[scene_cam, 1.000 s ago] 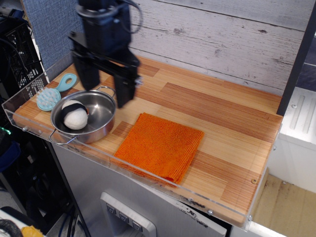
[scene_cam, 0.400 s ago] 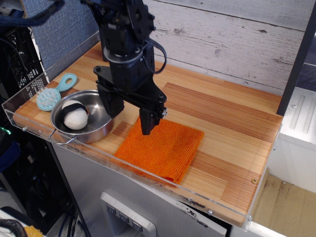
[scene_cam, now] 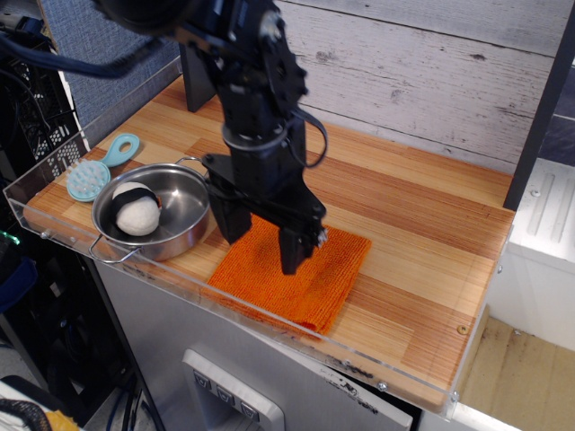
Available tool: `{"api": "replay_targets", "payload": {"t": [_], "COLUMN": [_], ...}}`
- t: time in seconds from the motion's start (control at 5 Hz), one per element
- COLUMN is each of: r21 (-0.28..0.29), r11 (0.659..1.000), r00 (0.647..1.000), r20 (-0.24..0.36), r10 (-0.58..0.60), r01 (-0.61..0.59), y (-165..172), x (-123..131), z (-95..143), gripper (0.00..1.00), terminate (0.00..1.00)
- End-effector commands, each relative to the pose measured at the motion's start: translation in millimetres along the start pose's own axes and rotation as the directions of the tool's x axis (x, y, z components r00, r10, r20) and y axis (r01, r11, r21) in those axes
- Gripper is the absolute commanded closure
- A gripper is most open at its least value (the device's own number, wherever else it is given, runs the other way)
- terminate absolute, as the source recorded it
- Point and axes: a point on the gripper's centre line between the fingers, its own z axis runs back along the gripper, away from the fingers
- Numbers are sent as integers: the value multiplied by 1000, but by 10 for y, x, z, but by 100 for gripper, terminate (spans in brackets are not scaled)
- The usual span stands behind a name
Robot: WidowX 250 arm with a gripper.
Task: Slide the orange cloth straight back towards the wall.
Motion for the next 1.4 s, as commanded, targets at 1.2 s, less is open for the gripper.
{"api": "replay_targets", "payload": {"t": [1.2], "r21": [11], "r11": [996], "r00": [996], "r20": [-22], "r10": [-89], "r01": [89], "y": [165], "x": [437], "z": [-592], "gripper": [0], "terminate": [0]}}
